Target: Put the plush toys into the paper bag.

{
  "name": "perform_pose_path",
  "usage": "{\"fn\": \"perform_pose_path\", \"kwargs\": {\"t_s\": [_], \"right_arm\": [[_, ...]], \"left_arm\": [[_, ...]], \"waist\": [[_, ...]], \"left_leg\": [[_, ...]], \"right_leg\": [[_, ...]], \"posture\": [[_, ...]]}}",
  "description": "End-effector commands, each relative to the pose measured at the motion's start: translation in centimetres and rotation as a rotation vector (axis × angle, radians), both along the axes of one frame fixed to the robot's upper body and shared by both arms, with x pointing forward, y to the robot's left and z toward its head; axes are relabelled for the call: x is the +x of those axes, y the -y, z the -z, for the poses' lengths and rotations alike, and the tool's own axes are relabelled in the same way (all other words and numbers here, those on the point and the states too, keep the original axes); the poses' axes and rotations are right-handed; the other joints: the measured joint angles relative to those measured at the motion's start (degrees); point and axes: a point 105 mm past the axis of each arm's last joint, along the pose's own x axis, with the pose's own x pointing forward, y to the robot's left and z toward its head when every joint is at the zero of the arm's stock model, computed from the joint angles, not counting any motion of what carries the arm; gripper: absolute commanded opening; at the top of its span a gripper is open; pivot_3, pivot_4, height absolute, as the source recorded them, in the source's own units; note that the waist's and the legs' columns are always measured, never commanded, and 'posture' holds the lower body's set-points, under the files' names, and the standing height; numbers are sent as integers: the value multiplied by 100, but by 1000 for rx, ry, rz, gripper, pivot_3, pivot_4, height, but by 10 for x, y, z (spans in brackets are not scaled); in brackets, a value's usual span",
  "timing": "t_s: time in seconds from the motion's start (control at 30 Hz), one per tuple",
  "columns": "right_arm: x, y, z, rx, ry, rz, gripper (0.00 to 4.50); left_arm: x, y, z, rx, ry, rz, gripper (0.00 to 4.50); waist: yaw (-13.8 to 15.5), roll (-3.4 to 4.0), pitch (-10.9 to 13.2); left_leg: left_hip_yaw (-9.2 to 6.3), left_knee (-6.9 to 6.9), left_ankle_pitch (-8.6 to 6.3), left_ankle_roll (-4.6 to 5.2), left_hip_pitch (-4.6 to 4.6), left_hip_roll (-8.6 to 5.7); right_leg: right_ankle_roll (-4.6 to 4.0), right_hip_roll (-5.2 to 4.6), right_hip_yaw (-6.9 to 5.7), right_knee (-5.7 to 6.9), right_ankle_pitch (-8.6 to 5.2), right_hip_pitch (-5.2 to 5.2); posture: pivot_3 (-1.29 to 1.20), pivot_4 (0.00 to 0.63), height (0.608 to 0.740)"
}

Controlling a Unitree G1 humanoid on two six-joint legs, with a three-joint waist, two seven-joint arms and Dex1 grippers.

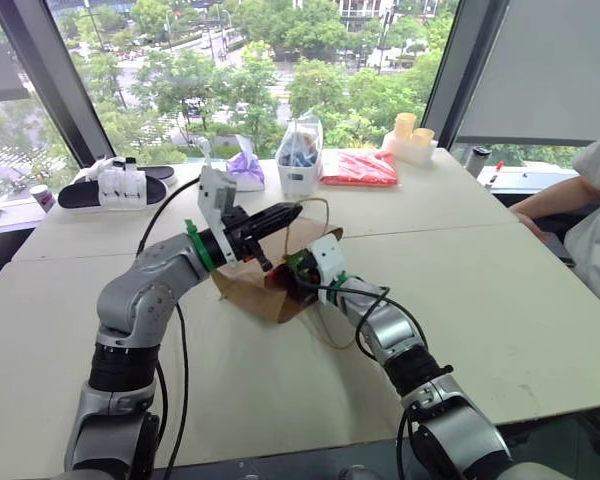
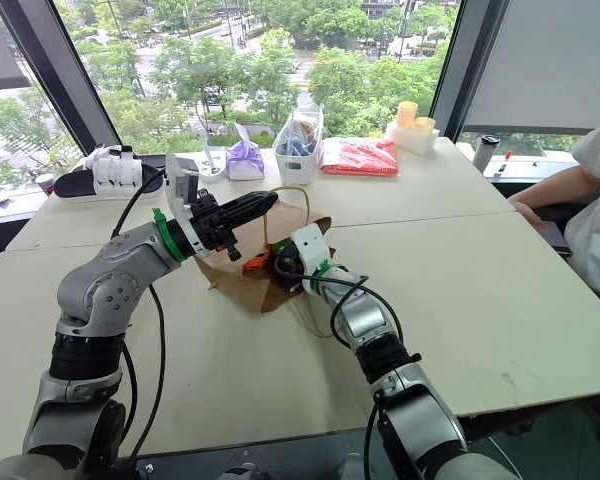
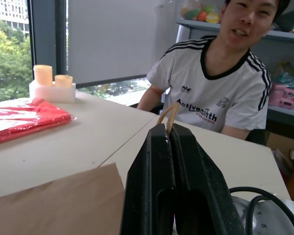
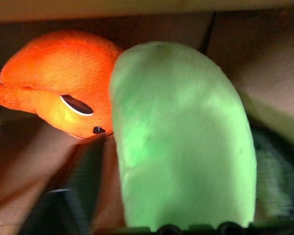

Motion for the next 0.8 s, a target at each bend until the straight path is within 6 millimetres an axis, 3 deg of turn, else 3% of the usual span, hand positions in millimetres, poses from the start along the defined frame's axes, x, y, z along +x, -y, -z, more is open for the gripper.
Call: {"fn": "perform_pose_path", "kwargs": {"t_s": [0.03,0.13,0.23,0.4,0.57,0.8], "right_arm": [[-6,9,-33,57,76,-17,4487],[-30,25,-52,118,72,-43,4487],[-66,43,-59,137,28,-102,4487],[-103,72,-35,112,-105,-69,4487],[-96,91,11,63,-209,55,4487],[-66,97,36,35,-219,139,4487]], "left_arm": [[-4,-2,-9,-23,46,0,0],[-3,-3,-8,-22,46,-4,0],[-1,-4,-8,-19,45,-5,0],[0,-3,-7,-19,42,4,0],[2,1,-7,-21,45,19,0],[3,3,-8,-17,50,30,0]], "waist": [[12,1,0],[51,1,0],[67,1,0],[43,0,0],[38,0,0],[33,-1,0]], "left_leg": [[0,0,0,0,-1,0],[-6,2,0,0,-9,-1],[-8,4,0,1,-19,-2],[-5,5,-1,2,-17,-1],[4,6,-1,2,-7,2],[7,10,0,1,-3,1]], "right_leg": [[0,0,0,0,0,0],[0,0,-2,-3,0,-3],[1,-1,-3,-7,0,-7],[1,0,-4,-9,-1,-4],[0,1,-2,-8,-2,2],[1,0,0,-8,-1,7]], "posture": [[0,150,740],[0,150,740],[0,150,740],[0,150,740],[0,150,740],[0,150,740]]}}
